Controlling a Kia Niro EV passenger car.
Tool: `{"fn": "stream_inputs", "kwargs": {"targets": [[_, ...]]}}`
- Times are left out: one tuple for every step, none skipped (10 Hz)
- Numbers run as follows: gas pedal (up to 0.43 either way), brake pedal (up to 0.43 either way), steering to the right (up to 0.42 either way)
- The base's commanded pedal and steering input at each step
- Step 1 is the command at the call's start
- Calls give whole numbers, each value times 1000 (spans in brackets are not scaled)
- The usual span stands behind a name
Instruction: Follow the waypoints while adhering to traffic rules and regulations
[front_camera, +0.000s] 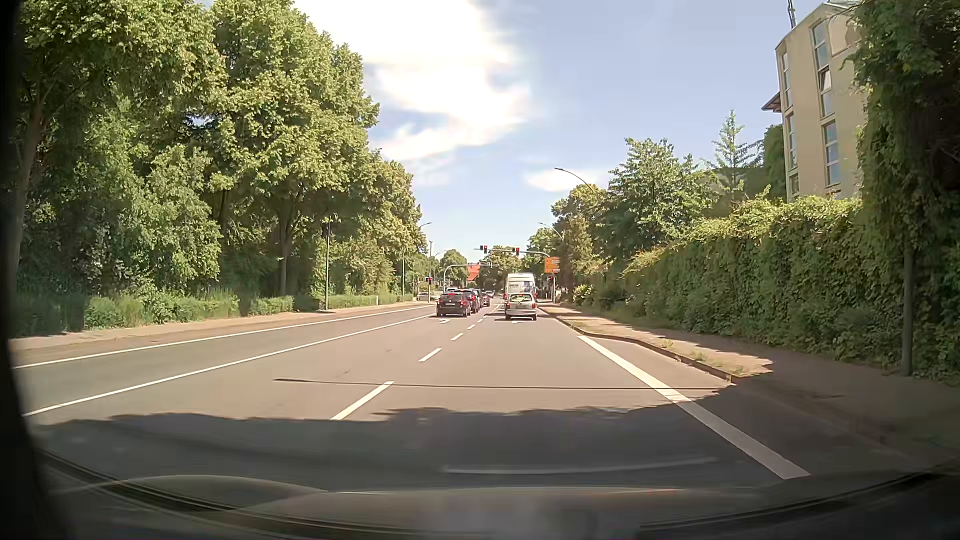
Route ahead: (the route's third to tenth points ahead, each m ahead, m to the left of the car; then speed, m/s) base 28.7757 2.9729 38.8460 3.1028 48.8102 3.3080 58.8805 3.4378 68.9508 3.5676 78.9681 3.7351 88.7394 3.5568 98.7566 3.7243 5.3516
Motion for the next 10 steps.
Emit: {"fn": "stream_inputs", "kwargs": {"targets": [[0, 6, 6], [0, 6, 5], [0, 6, 5], [0, 6, 5], [0, 6, 5], [0, 6, 5], [0, 6, 5], [0, 6, 5], [0, 6, 5], [0, 6, 5]]}}
